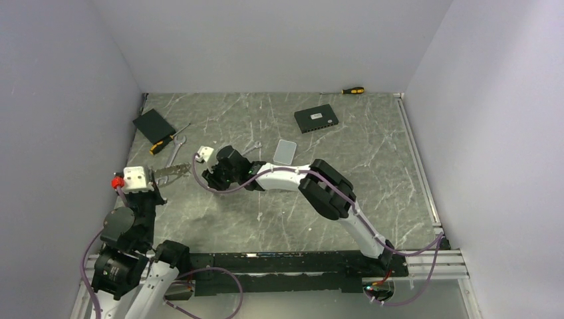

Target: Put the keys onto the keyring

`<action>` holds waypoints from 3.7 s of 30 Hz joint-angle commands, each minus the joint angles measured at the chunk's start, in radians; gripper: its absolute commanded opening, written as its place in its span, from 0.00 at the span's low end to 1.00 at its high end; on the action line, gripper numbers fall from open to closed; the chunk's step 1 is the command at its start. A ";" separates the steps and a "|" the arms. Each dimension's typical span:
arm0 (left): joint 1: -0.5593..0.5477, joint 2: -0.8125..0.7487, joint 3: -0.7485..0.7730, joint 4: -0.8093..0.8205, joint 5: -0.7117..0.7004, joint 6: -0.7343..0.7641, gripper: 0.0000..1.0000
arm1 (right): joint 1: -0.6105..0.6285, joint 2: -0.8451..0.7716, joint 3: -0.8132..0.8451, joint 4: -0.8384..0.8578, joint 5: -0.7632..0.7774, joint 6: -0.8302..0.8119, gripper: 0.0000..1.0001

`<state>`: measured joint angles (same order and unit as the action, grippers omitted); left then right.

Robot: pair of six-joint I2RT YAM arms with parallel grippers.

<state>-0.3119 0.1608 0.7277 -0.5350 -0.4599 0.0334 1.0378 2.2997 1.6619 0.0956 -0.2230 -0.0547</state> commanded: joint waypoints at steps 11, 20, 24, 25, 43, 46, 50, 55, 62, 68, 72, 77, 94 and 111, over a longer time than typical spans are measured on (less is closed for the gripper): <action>0.041 0.009 0.004 0.086 0.049 0.003 0.00 | 0.014 0.076 0.038 0.081 0.092 -0.089 0.31; 0.048 0.011 0.003 0.084 0.061 0.003 0.00 | 0.014 0.075 -0.003 0.122 0.119 -0.129 0.18; 0.050 0.014 0.004 0.080 0.064 0.002 0.00 | 0.015 0.076 -0.020 0.143 0.102 -0.144 0.17; 0.050 0.014 0.004 0.081 0.064 0.002 0.00 | 0.015 0.077 -0.019 0.143 0.101 -0.145 0.15; 0.054 0.014 0.005 0.079 0.073 0.002 0.00 | 0.018 -0.079 -0.256 0.315 0.052 -0.159 0.00; 0.055 0.013 0.006 0.081 0.075 0.002 0.00 | 0.017 -0.088 -0.240 0.294 0.043 -0.124 0.27; 0.058 0.006 0.007 0.078 0.073 0.001 0.00 | 0.019 -0.075 -0.208 0.325 0.071 -0.100 0.43; 0.059 -0.009 0.003 0.081 0.071 0.000 0.00 | 0.021 -0.033 -0.154 0.351 0.089 -0.089 0.41; 0.059 -0.002 0.006 0.078 0.076 0.000 0.00 | 0.021 0.007 -0.103 0.379 0.083 -0.066 0.38; 0.059 -0.001 0.005 0.078 0.079 0.000 0.00 | 0.021 0.068 -0.039 0.374 0.076 -0.048 0.39; 0.059 0.000 0.002 0.079 0.082 0.000 0.00 | 0.022 0.109 -0.001 0.361 0.092 -0.050 0.39; 0.059 0.005 0.003 0.081 0.088 0.000 0.00 | 0.018 0.126 -0.018 0.356 0.123 -0.059 0.27; 0.060 0.023 -0.002 0.090 0.130 0.003 0.00 | 0.018 -0.208 -0.517 0.479 0.035 -0.020 0.00; 0.060 0.062 -0.004 0.101 0.202 0.008 0.00 | 0.018 -0.569 -0.852 0.355 0.167 0.038 0.37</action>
<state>-0.2565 0.2028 0.7216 -0.5152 -0.2836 0.0341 1.0546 1.8053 0.8001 0.4824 -0.1120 -0.0475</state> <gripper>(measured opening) 0.009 0.351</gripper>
